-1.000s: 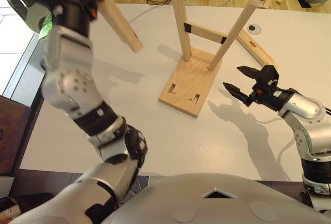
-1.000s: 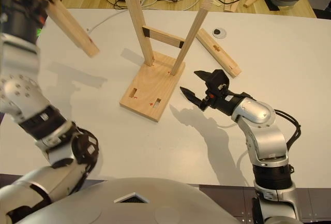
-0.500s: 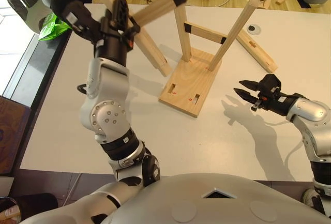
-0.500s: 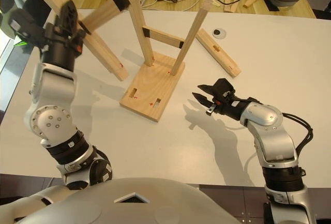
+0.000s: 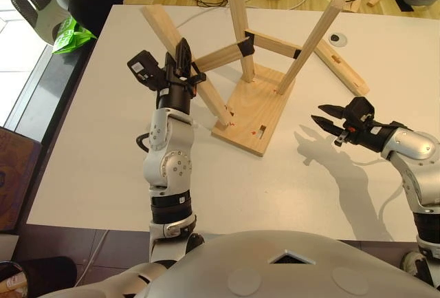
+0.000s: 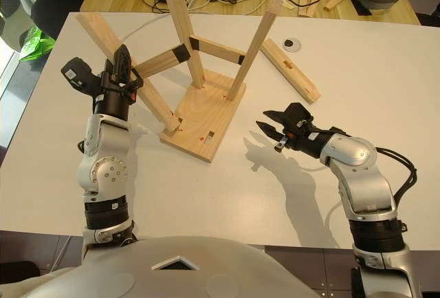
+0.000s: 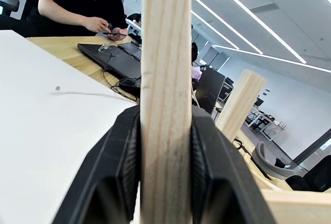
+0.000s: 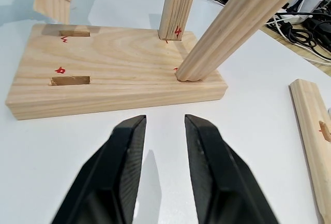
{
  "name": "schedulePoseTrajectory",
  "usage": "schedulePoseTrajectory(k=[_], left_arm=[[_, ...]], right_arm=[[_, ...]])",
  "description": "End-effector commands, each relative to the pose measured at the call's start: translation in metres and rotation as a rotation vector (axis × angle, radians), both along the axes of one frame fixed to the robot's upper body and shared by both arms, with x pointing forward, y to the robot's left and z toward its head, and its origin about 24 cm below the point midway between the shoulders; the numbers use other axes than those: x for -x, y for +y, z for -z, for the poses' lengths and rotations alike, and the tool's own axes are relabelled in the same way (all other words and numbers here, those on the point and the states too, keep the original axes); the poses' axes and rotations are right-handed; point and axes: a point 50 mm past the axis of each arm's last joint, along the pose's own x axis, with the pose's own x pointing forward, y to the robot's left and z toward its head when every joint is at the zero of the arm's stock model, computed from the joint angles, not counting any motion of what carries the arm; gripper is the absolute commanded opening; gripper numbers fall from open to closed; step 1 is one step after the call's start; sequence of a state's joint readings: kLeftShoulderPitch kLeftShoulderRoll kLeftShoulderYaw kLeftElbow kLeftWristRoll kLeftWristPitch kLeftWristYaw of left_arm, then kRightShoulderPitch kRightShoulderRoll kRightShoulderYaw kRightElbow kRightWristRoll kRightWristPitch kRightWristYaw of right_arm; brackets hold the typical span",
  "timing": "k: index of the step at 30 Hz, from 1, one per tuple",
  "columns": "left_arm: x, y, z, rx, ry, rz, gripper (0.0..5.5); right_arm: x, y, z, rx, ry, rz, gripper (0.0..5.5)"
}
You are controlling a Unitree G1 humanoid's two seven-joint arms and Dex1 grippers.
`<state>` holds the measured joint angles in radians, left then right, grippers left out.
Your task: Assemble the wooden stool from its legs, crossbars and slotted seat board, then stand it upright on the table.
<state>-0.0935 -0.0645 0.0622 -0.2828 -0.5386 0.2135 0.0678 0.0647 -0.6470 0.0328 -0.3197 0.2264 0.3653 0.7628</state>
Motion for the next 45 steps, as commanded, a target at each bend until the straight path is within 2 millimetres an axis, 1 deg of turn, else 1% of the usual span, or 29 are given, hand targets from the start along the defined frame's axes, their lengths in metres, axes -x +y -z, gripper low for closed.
schedulePoseTrajectory(k=[1, 6, 10, 13, 21, 26, 28, 32, 37, 39, 41, 44, 45], left_arm=[[-0.004, -0.033, 0.0, 0.087, -0.05, 0.065, 1.03], [-0.008, -0.036, 0.019, 0.028, -0.032, 0.065, 1.03], [-0.008, -0.034, 0.017, -0.044, -0.083, 0.024, 1.03], [-0.005, -0.031, 0.018, -0.085, -0.095, -0.007, 1.03], [0.002, -0.019, 0.022, -0.134, -0.1, -0.057, 1.03], [0.004, -0.019, 0.023, -0.167, -0.1, -0.083, 1.03], [0.004, -0.023, 0.025, -0.16, -0.102, -0.059, 1.03], [0.006, -0.042, 0.027, -0.203, -0.172, 0.05, 1.03], [0.006, -0.069, 0.049, -0.27, -0.222, 0.159, 1.03], [0.002, -0.072, 0.053, -0.321, -0.243, 0.115, 1.03], [-0.001, -0.074, 0.054, -0.352, -0.269, 0.065, 1.03], [0.001, -0.086, 0.053, -0.386, -0.321, 0.019, 1.03], [-0.001, -0.087, 0.051, -0.378, -0.328, -0.021, 1.03]], right_arm=[[-0.003, 0.001, -0.007, 0.019, -0.028, -0.018, 1.39], [-0.006, 0.0, -0.013, 0.013, -0.041, -0.023, 1.39], [-0.007, -0.001, -0.013, 0.015, -0.041, -0.024, 1.39], [-0.006, -0.001, -0.012, 0.015, -0.039, -0.026, 1.39], [-0.005, -0.003, -0.011, 0.02, -0.032, -0.024, 1.39], [-0.005, -0.005, -0.011, 0.024, -0.034, -0.025, 1.39], [-0.005, -0.004, -0.011, 0.025, -0.036, -0.028, 1.39], [-0.006, -0.005, -0.013, 0.034, -0.04, -0.038, 1.39], [-0.011, -0.017, -0.027, 0.093, -0.036, -0.086, 1.39], [-0.016, -0.023, -0.036, 0.13, -0.037, -0.115, 1.39], [-0.021, -0.027, -0.043, 0.156, -0.039, -0.136, 1.39], [-0.031, -0.035, -0.058, 0.204, -0.052, -0.168, 1.39], [-0.034, -0.037, -0.065, 0.223, -0.058, -0.184, 1.39]])
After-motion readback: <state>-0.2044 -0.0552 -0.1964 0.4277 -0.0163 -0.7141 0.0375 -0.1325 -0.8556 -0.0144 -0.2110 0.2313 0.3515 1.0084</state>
